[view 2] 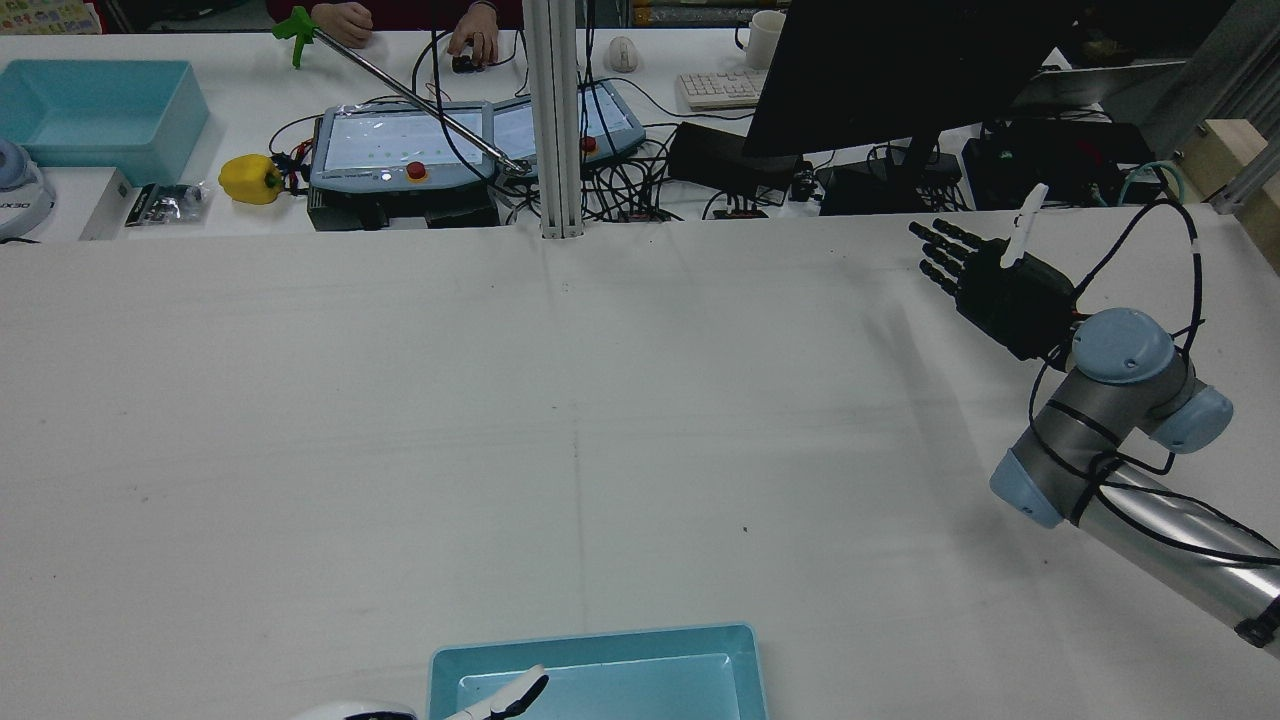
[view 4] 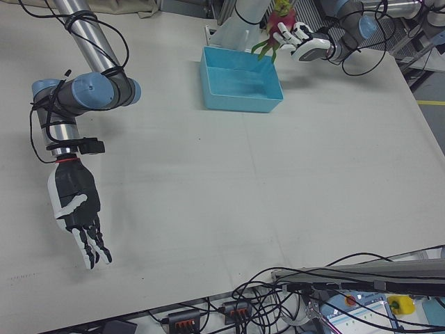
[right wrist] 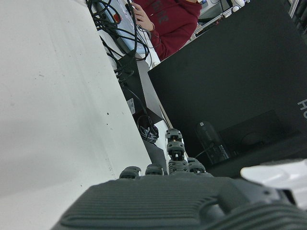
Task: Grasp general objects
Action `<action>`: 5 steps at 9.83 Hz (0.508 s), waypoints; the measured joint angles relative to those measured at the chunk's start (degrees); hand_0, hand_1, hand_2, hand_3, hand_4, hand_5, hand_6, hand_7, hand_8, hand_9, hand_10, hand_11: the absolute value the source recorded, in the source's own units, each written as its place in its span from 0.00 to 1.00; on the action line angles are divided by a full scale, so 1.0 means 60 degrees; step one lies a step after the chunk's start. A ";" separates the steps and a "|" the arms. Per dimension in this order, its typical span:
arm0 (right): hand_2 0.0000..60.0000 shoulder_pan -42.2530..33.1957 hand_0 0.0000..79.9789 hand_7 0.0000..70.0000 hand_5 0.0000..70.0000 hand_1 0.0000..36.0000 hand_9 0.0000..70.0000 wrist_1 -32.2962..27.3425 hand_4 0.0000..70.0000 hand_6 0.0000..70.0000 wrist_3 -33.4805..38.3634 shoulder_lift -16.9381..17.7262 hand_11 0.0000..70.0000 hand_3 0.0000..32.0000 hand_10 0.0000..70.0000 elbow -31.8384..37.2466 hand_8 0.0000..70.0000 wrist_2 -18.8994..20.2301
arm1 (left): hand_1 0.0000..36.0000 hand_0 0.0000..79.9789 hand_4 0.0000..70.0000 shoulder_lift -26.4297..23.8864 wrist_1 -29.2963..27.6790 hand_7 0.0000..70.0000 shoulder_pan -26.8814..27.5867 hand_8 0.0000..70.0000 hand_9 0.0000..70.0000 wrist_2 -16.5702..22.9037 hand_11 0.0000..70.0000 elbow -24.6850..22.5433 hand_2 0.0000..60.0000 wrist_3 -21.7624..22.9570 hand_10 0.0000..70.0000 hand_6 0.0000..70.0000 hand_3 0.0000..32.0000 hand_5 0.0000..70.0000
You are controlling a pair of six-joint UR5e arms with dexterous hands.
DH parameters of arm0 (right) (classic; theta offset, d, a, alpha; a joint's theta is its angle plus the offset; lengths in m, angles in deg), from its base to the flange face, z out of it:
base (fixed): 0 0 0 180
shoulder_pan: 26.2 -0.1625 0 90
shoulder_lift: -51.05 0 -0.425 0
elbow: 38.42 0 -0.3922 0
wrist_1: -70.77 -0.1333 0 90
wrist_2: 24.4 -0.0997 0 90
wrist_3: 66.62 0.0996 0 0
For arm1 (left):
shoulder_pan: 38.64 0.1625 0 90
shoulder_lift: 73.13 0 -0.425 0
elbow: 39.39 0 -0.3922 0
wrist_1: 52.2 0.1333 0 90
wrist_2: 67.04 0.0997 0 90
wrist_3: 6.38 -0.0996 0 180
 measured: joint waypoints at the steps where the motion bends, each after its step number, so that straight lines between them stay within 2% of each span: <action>1: 0.00 0.0000 0.00 0.00 0.00 0.00 0.00 0.0000 0.00 0.00 0.0000 0.0000 0.00 0.00 0.00 0.0000 0.00 -0.0001 | 1.00 1.00 0.00 -0.0017 0.0003 0.06 0.0007 0.00 0.00 -0.0001 0.08 -0.0001 1.00 -0.0012 0.01 0.00 0.30 0.00; 3: 0.00 0.0000 0.00 0.00 0.00 0.00 0.00 0.0001 0.00 0.00 0.0000 0.0000 0.00 0.00 0.00 0.0001 0.00 -0.0001 | 1.00 1.00 0.00 -0.0038 0.0023 0.08 0.0013 0.00 0.00 0.0000 0.09 0.0000 1.00 -0.0027 0.01 0.00 0.32 0.00; 5: 0.00 0.0000 0.00 0.00 0.00 0.00 0.00 0.0000 0.00 0.00 0.0000 0.0000 0.00 0.00 0.00 0.0000 0.00 0.0002 | 1.00 1.00 0.01 -0.0154 0.0170 0.06 0.0002 0.00 0.00 0.0000 0.08 0.0000 1.00 -0.0022 0.01 0.00 0.02 0.00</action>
